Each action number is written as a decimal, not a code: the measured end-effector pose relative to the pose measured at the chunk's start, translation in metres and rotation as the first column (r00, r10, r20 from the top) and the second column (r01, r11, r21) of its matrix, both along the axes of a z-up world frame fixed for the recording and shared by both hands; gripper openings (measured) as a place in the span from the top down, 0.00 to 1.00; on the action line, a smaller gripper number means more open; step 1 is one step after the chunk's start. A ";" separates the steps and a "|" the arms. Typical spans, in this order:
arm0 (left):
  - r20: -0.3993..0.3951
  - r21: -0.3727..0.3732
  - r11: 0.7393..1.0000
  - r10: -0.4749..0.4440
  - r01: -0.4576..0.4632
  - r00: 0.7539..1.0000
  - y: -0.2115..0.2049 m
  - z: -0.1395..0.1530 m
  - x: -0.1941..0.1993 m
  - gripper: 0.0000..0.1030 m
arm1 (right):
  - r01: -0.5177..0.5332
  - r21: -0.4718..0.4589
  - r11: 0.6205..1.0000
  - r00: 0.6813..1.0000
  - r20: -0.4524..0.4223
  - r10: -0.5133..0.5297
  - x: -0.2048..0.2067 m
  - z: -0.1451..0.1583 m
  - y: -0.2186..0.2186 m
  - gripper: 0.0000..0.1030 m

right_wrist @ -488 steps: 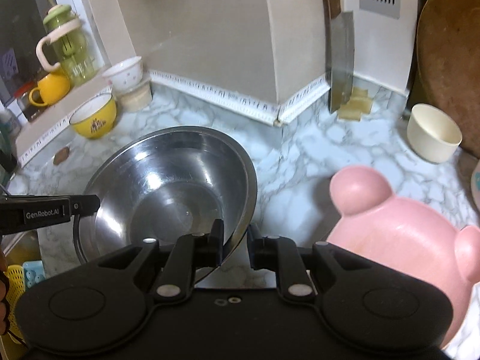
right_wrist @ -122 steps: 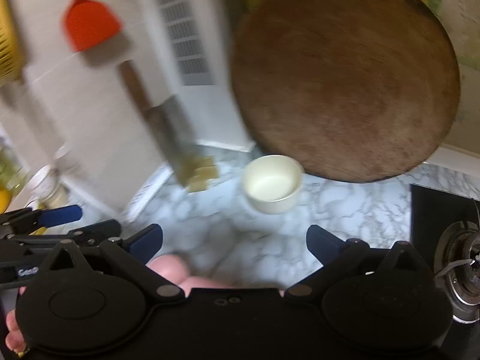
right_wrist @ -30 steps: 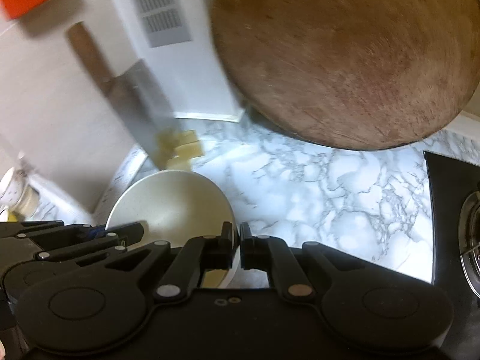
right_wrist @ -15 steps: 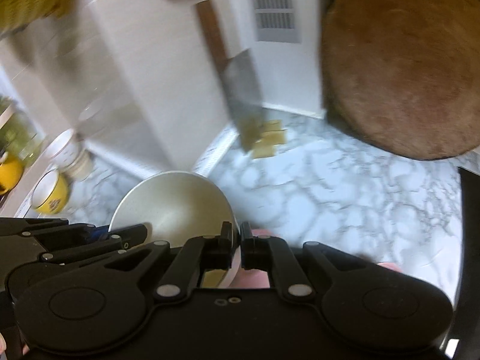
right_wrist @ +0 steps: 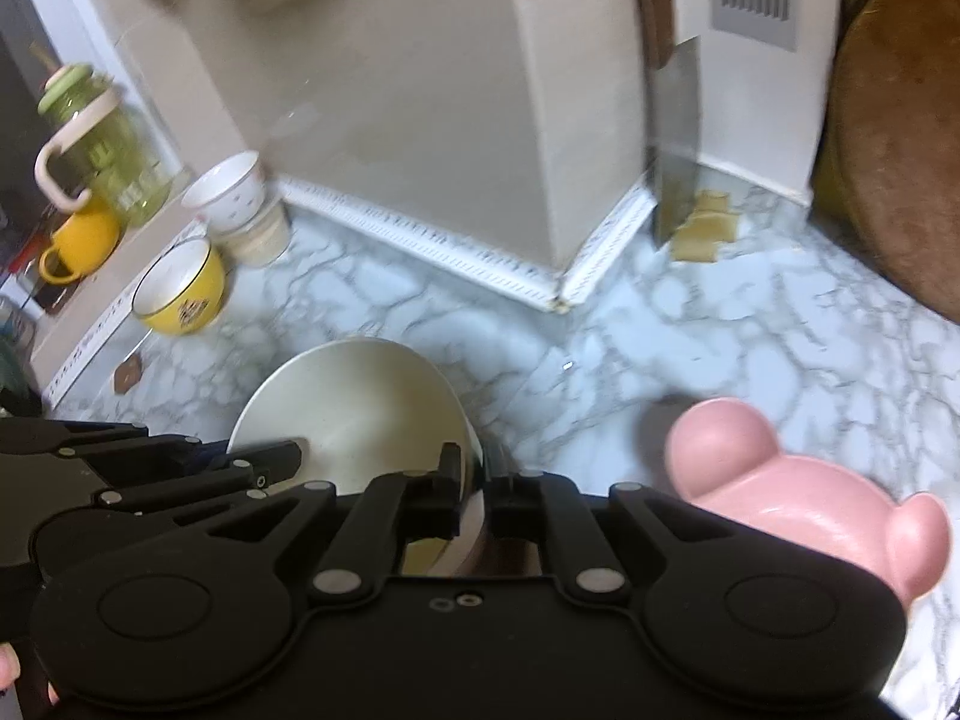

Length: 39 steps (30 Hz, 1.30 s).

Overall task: Organize plates and bowls
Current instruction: 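Lift and carry the cream bowl with both grippers over the pink cup, then lower the cream bowl into the pink cup with both grippers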

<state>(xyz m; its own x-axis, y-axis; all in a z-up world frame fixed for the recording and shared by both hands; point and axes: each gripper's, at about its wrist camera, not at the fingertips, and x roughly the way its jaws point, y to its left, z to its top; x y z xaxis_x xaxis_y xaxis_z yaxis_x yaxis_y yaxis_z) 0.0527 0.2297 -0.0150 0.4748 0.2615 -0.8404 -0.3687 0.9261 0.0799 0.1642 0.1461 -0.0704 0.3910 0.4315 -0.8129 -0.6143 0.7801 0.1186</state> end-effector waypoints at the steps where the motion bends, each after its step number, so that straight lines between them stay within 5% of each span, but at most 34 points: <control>1: -0.003 0.001 1.000 0.000 0.000 1.000 0.002 -0.002 -0.002 0.94 | -0.009 0.001 1.000 1.000 -0.004 0.009 -0.001 -0.004 0.004 0.92; 29: -0.078 0.055 0.998 -0.027 0.032 0.997 0.013 -0.051 0.001 0.93 | -0.045 -0.084 0.995 0.998 -0.039 0.042 -0.009 -0.043 0.026 0.91; 39: -0.073 0.053 0.998 -0.039 0.043 0.997 0.012 -0.053 0.001 0.93 | -0.041 -0.086 0.995 0.998 -0.053 0.037 -0.009 -0.043 0.029 0.81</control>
